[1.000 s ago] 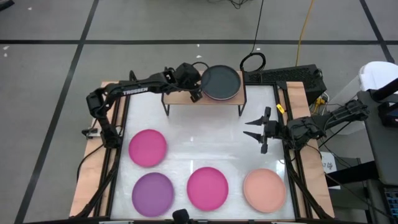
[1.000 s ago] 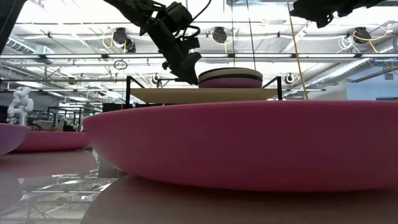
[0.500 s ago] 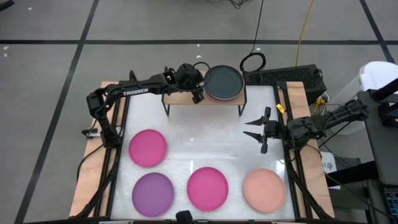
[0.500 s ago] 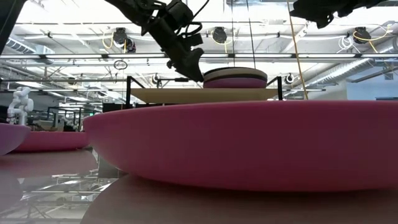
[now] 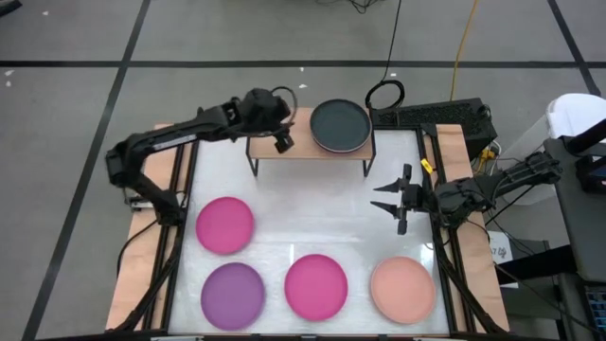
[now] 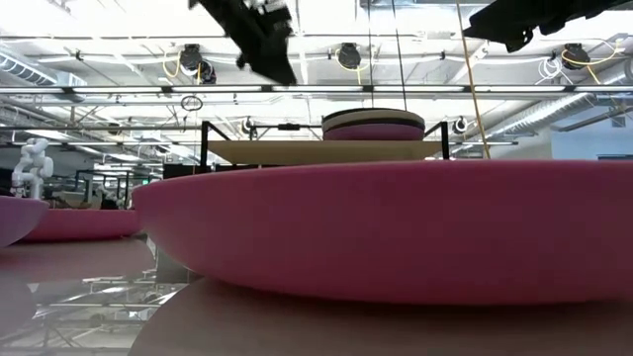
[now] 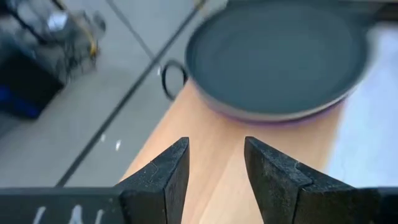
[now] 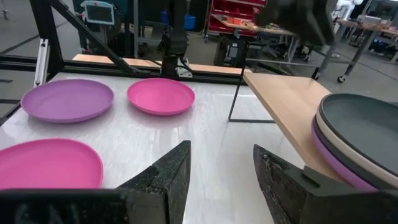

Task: Place and stack plates onto a shelf
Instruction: Put the light pink plate on the shelf

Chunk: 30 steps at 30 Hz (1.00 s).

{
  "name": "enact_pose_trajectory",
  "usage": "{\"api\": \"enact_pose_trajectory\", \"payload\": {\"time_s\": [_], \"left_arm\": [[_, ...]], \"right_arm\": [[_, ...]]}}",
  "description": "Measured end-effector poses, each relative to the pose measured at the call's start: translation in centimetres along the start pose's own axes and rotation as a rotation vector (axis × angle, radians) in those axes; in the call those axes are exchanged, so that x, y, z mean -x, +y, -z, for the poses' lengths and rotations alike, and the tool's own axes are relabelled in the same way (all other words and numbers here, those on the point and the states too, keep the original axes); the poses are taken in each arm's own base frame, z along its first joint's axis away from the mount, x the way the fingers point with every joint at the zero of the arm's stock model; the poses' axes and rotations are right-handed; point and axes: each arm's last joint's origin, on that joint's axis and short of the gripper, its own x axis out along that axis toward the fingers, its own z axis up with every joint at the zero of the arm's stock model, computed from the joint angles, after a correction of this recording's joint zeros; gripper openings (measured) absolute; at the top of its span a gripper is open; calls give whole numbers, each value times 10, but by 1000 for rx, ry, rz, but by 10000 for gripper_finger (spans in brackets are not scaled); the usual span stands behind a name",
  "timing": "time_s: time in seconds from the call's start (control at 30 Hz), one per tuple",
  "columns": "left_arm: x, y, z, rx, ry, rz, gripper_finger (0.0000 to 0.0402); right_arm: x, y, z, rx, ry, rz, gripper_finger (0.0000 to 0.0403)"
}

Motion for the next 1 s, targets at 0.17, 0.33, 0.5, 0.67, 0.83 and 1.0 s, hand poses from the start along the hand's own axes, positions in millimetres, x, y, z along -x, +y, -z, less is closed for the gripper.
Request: {"api": "enact_pose_trajectory", "payload": {"time_s": [0.17,0.33,0.5,0.67,0.83,1.0], "left_arm": [[32,-20,8,-31,-180,38,161],[64,-32,35,-18,-324,75,161],[85,-44,68,53,-542,120,161],[91,-49,94,121,-749,125,161],[84,-52,110,138,-752,131,161],[78,-54,113,133,-734,132,161]], "right_arm": [[0,0,2,-11,19,0,155],[0,0,7,-29,68,3,155],[-3,2,11,-20,105,8,155],[-9,5,14,-24,133,5,155],[-12,8,4,-51,210,-35,155],[-22,15,-11,-32,301,-79,155]]}}
